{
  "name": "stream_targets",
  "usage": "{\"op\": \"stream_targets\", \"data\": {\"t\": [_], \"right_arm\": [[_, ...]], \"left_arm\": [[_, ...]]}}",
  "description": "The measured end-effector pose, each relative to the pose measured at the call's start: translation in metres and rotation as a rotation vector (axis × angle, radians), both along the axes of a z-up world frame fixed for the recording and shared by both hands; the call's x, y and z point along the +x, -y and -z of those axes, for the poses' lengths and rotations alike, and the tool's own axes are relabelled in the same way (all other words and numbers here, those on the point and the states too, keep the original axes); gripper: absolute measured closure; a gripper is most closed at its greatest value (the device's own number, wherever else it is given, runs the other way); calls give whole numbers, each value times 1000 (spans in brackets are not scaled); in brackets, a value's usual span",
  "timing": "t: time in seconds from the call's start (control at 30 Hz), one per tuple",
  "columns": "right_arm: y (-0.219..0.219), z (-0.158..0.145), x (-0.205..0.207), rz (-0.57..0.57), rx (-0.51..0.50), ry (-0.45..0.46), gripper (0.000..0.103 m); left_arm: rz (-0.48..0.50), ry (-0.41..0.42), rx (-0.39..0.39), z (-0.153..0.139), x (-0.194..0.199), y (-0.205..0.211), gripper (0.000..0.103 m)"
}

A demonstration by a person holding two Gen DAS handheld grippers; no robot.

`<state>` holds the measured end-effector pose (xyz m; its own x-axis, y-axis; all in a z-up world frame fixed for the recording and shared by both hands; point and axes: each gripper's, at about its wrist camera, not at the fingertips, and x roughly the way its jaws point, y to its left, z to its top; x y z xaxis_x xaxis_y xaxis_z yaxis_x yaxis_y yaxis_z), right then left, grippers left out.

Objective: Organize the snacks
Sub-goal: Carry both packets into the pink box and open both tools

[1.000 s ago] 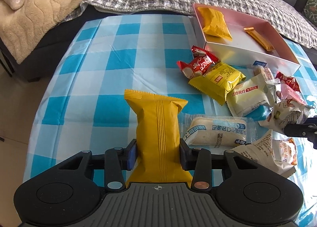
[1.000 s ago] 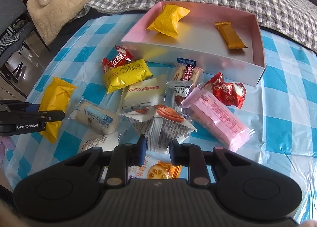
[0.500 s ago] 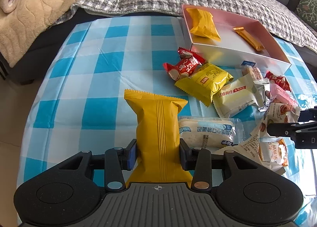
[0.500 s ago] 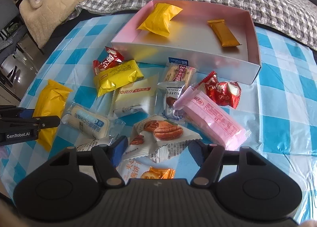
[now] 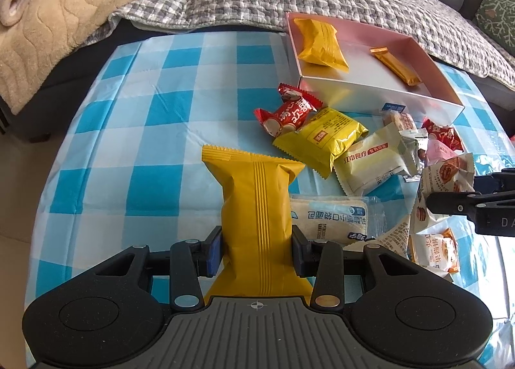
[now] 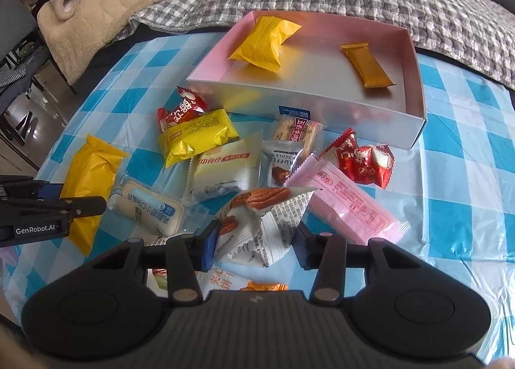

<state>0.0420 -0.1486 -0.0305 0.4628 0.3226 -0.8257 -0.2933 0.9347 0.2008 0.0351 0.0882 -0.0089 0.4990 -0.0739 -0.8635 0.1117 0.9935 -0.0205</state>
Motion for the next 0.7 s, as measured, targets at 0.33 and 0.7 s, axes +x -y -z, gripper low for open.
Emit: {"op": "stream_targets", "data": {"t": [0.33,0.7], "right_arm": [[10,-18,0,23,53,27,60],[46,-41,16,152,141,76,60]], "left_arm": [[7,35,-32,-15,9,16,64],[28,79,-90,-36,26,47,64]]}}
